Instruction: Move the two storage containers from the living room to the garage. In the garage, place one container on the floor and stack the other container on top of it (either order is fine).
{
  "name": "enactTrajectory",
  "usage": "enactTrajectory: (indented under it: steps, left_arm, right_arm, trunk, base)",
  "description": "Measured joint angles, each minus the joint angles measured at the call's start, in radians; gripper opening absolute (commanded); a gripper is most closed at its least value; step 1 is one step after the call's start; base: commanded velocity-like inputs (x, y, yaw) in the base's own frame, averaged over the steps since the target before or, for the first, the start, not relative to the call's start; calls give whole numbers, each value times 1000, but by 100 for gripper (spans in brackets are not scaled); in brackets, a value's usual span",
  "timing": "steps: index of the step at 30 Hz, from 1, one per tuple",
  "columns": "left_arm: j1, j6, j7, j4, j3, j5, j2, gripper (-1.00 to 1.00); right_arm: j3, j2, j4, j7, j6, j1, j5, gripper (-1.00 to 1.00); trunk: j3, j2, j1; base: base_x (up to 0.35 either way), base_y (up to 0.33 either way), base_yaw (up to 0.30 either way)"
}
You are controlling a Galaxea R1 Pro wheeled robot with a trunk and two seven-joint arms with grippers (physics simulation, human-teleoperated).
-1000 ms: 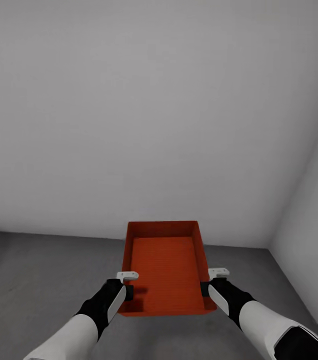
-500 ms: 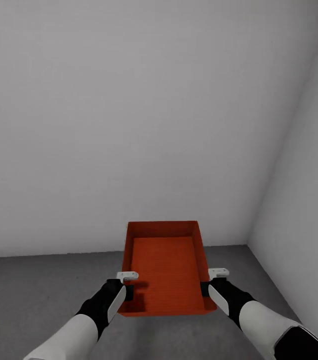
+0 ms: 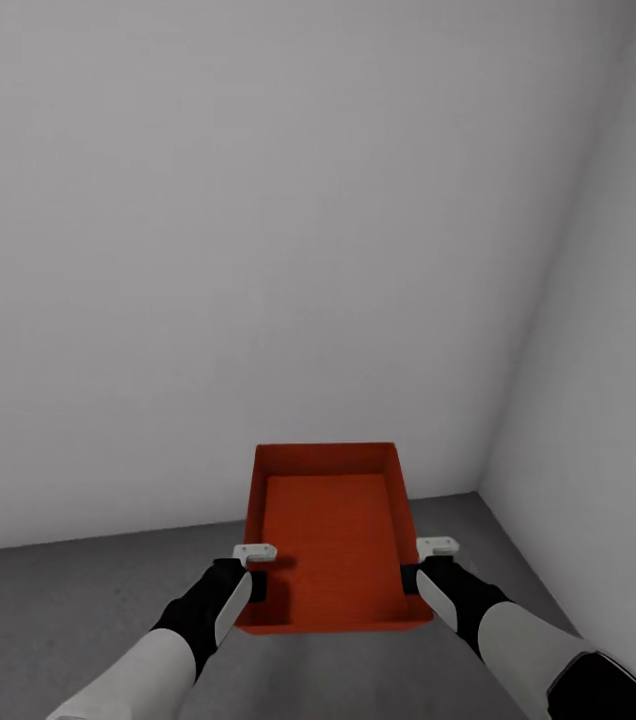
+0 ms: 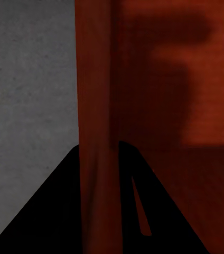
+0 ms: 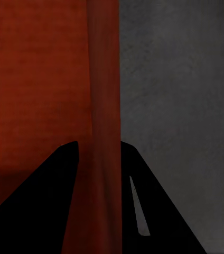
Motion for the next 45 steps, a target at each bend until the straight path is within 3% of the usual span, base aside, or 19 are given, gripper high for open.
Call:
enactTrajectory:
  steps: [10, 45]
  left_arm:
    - [0, 0, -2, -7, 0, 0, 2, -100]
    - [0, 1, 0, -10, -1, 1, 2, -100]
  right_arm:
    - [-1, 0, -10, -6, 1, 0, 0, -100]
    - [-1, -2, -12, -6, 1, 0, 0, -100]
  trunk:
    - [0, 0, 0]
    - [0, 0, 0]
  base:
    - [199, 0, 203]
    - [6, 0, 3]
